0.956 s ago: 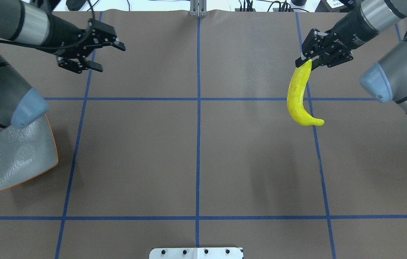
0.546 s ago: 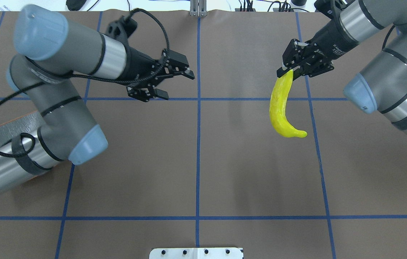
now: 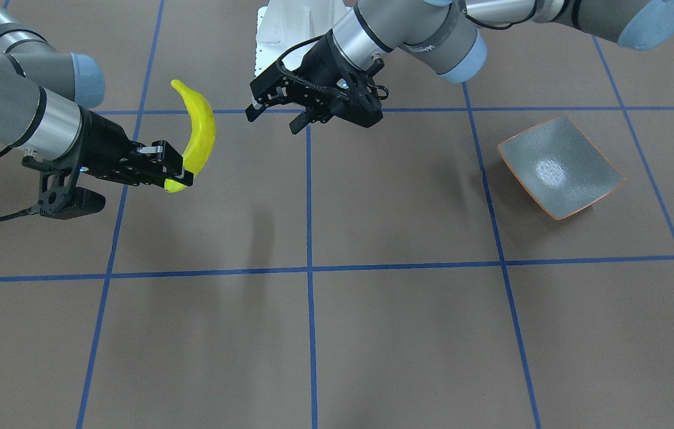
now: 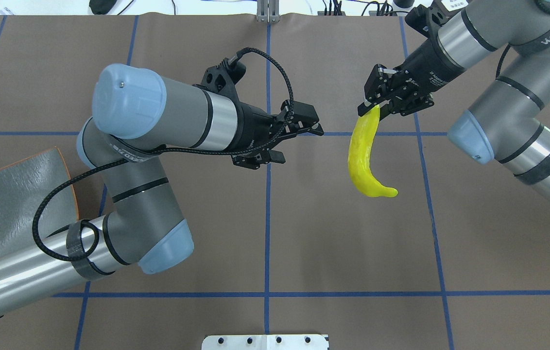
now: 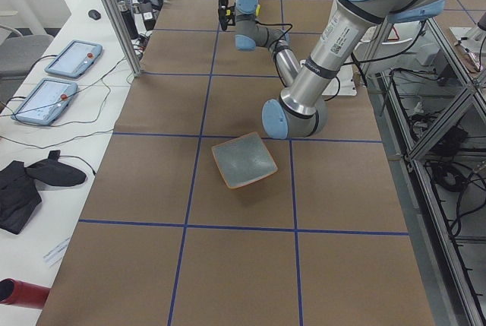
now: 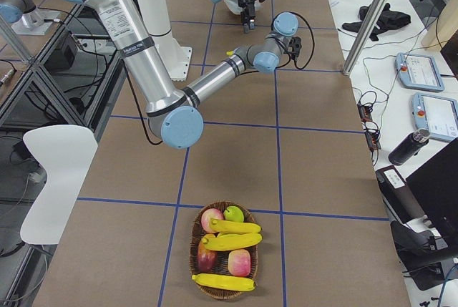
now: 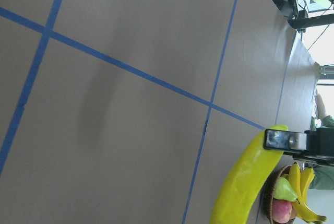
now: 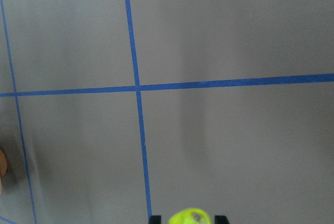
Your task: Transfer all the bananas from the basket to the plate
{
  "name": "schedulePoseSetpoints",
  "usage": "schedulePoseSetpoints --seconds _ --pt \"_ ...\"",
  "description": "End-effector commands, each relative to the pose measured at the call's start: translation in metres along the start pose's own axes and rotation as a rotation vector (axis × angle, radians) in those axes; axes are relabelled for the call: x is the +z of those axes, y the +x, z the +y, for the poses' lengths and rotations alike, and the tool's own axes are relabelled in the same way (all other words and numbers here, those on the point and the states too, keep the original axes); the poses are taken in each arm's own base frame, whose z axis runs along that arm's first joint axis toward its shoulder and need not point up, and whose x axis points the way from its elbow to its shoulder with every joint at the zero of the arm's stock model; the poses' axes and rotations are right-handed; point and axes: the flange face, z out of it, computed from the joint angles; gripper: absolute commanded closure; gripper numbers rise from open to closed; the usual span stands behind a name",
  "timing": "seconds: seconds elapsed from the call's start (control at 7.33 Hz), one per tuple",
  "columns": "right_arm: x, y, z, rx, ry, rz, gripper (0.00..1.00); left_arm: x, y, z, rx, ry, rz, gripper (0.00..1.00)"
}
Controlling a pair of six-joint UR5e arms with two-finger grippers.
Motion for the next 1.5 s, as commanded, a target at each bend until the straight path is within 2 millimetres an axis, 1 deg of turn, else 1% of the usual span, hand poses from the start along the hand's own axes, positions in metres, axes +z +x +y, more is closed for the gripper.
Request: schedulePoseSetpoints --seconds 0.0,0.27,0.41,0.55,0.68,0.96,1.23,1.37 --pt "0.005 -0.012 0.005 0.008 -0.002 -0.006 1.0 0.014 0.014 0.011 -0.001 0.008 0.015 0.01" --pt "0.003 -0.018 0.011 -0.004 0.0 -0.013 1.0 0.023 0.019 0.008 -0.003 0.032 0.015 0.01" --pt "0.003 -0.02 0.013 -0.01 -0.001 -0.016 1.0 0.032 0.015 0.013 -0.007 0.023 0.002 0.01" --pt "0.001 -0.028 0.012 -0.021 0.004 -0.023 1.0 0.04 0.014 0.014 -0.01 0.019 -0.008 0.01" --pt "0.001 -0.03 0.011 -0.022 0.012 -0.022 1.0 0.047 0.018 0.016 -0.011 0.014 -0.009 0.01" --pt "0.003 -0.03 0.012 -0.025 0.02 -0.019 1.0 0.052 0.016 0.023 -0.012 0.003 -0.013 0.01" --pt "0.003 -0.03 0.012 -0.025 0.02 -0.019 1.0 0.06 0.012 0.035 -0.011 -0.016 -0.019 0.01" --pt "0.003 -0.031 0.012 -0.024 0.019 -0.02 1.0 0.066 0.016 0.037 -0.011 -0.02 -0.022 0.01"
